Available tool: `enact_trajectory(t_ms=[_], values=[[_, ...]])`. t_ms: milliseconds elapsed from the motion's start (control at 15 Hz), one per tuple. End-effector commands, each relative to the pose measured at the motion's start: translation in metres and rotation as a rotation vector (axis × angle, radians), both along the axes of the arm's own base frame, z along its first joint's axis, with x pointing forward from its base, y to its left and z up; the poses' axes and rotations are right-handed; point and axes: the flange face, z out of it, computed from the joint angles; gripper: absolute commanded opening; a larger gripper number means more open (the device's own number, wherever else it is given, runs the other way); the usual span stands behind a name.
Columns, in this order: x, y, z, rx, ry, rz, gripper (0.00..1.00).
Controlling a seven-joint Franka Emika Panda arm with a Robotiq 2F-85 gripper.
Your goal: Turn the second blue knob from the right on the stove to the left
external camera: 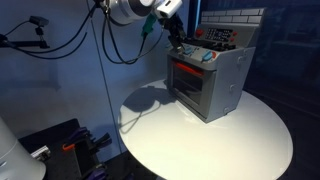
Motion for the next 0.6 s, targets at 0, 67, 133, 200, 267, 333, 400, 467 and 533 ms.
enact_trajectory(t_ms=[0,67,133,200,267,333,400,467,533], values=[[0.0064,-0.0046,0.0031,0.015,-0.025,-0.016,1.00],[0.0075,-0.0053,0.0031,0.015,-0.027,-0.017,1.00],[0.0083,-0.0058,0.0029,0.015,-0.028,-0.018,1.00],[0.0095,-0.0063,0.0024,0.014,-0.029,-0.018,1.00],[0.0109,-0.0065,0.0018,0.015,-0.029,-0.019,1.00],[0.0123,-0.0066,0.0012,0.015,-0.029,-0.019,1.00],[0.0136,-0.0066,0.0007,0.014,-0.029,-0.019,1.00],[0.0148,-0.0065,0.0001,0.013,-0.028,-0.018,1.00],[0.0163,-0.0063,-0.0004,0.013,-0.028,-0.017,1.00]])
